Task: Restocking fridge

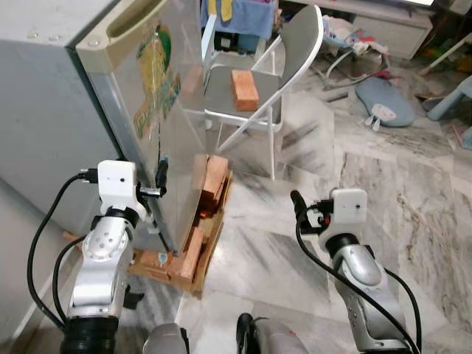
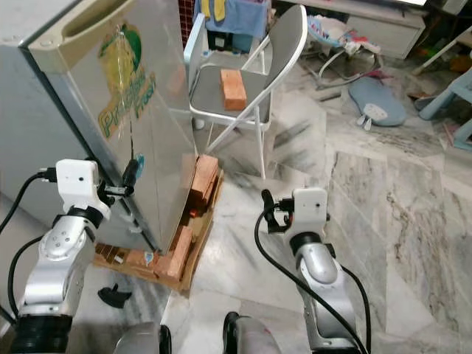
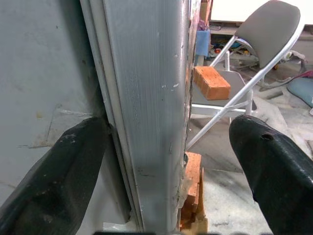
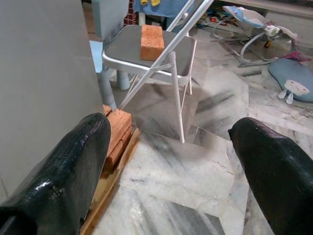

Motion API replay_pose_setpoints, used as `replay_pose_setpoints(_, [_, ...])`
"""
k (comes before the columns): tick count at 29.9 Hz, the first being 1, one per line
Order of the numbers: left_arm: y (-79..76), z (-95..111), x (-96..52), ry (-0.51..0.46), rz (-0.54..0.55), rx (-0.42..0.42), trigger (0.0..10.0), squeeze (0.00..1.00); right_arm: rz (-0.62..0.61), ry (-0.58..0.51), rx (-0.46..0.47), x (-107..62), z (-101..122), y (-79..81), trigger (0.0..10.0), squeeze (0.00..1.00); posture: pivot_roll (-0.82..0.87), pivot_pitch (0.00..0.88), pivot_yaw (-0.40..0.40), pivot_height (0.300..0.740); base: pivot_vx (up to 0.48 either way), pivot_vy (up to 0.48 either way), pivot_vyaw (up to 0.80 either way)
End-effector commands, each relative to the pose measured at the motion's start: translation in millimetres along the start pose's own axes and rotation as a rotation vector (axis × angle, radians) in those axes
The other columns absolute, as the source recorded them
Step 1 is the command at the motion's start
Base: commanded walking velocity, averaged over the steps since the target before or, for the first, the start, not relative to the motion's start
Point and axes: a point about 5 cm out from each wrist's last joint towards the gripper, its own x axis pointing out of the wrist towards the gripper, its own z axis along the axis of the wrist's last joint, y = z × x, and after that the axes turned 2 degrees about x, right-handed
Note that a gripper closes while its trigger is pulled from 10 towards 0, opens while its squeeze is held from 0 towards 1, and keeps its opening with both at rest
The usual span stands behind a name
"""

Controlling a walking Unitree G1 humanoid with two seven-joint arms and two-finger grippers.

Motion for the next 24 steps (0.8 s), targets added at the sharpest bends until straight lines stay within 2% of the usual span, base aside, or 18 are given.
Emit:
replay_pose_setpoints(1, [2.8, 1.9, 6.6, -0.005, 0.014, 0.01, 10.0, 0.0, -0.014, 0.004, 0.0, -5.3, 0.6, -6.2, 10.0, 0.0, 0.07, 0.128, -0.041, 0.74, 0.0, 0.0, 0.0])
replay_pose_setpoints(8, [-2.0, 3.2, 13.9, -0.005, -0.047, 0.0, 10.0, 0.0, -0.037, 0.006, -0.005, -10.2, -0.4, -9.5, 10.0, 0.0, 0.05, 0.126, -0.02, 0.74, 0.0, 0.0, 0.0])
replay_pose_setpoints(9, [-12.4, 8.0, 17.4, -0.017, -0.126, -0.011, 10.0, 0.0, -0.051, 0.005, 0.001, -10.9, -0.5, -9.8, 10.0, 0.0, 0.05, 0.127, -0.011, 0.74, 0.0, 0.0, 0.0])
replay_pose_setpoints(11, [-24.0, 12.2, 19.3, -0.029, -0.214, -0.01, 10.0, 0.0, -0.052, 0.008, 0.005, -11.7, -0.9, -8.7, 10.0, 0.0, 0.05, 0.133, -0.007, 0.74, 0.0, 0.0, 0.0])
replay_pose_setpoints(12, [-36.5, 16.5, 18.9, -0.042, -0.301, -0.003, 10.0, 0.0, -0.049, 0.015, 0.009, -13.2, -2.1, -8.0, 10.0, 0.0, 0.05, 0.136, -0.004, 0.74, 0.0, 0.0, 0.0])
replay_pose_setpoints(17, [-59.8, 23.9, 21.1, -0.074, -0.433, 0.029, 10.0, 0.0, -0.085, 0.047, 0.032, -21.7, -7.4, -14.3, 10.0, 0.0, 0.06, 0.126, -0.003, 0.74, 0.0, 0.0, 0.0])
replay_pose_setpoints(21, [-84.0, 32.7, 24.7, -0.094, -0.537, -0.003, 10.0, 0.0, -0.149, 0.063, 0.026, -30.8, -10.9, -24.5, 10.0, 0.0, 0.05, 0.123, 0.002, 0.74, 0.0, 0.0, 0.0])
replay_pose_setpoints(23, [-87.0, 34.2, 24.9, -0.1, -0.552, 0.0, 10.0, 0.0, -0.16, 0.064, 0.027, -31.8, -11.1, -26.0, 10.0, 0.0, 0.05, 0.123, 0.002, 0.74, 0.0, 0.0, 0.0])
replay_pose_setpoints(24, [-114.9, 51.9, 18.4, -0.159, -0.7, 0.029, 10.0, 0.0, -0.209, 0.082, 0.047, -39.3, -13.9, -32.9, 10.0, 0.0, 0.04, 0.121, 0.007, 0.74, 0.0, 0.0, 0.0])
